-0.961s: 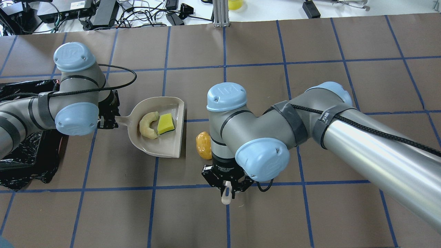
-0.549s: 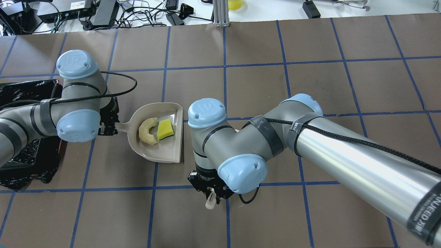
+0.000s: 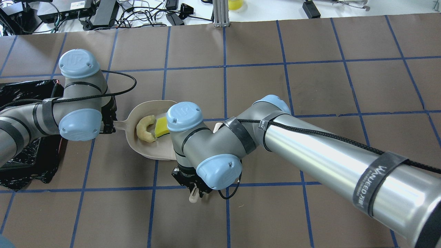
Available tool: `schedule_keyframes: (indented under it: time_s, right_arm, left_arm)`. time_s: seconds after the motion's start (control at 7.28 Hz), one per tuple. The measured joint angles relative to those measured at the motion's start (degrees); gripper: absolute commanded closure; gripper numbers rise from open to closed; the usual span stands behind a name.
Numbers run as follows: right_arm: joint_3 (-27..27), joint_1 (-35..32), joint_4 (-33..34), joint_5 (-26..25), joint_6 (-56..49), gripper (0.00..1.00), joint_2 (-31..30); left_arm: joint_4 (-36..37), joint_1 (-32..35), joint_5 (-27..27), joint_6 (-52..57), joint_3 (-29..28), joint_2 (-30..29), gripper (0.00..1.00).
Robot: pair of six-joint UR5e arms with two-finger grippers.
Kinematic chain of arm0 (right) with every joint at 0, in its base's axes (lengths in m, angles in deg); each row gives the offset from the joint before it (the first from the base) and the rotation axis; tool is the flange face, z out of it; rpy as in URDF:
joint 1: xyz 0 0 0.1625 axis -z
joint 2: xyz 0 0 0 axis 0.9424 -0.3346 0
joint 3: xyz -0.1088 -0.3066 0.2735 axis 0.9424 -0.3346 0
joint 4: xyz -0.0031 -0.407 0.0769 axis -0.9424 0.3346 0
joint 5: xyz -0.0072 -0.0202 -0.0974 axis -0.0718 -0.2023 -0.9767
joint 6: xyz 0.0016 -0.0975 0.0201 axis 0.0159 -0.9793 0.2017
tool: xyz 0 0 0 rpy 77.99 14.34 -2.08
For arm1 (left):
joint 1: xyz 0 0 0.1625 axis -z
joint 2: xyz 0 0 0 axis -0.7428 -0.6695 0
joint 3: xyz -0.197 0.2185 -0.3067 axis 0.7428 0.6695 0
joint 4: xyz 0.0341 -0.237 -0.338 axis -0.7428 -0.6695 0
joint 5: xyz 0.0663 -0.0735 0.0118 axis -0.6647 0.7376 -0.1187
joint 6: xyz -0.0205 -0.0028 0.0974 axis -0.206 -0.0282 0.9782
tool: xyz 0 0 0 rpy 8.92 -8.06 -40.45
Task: Sweep and dump trash into bin
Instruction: 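Sweep the potato toy toward the dustpan with the right gripper's brush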
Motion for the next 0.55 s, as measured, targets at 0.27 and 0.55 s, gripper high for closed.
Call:
schedule_keyframes:
  time_s: [0.27, 0.55]
  right_arm:
    - [-8.2, -1.7, -0.2, 0.6, -0.3, 1.0, 6.3]
    - [-18.0, -3.3, -1.2, 1.9, -1.2, 1.0, 13.1]
  left_arm:
    - [1.3, 0.7, -0.1, -0.2, 0.0, -0.2, 1.0]
    - [1.6, 1.0, -0.1, -0.3, 0.0, -0.4, 1.0]
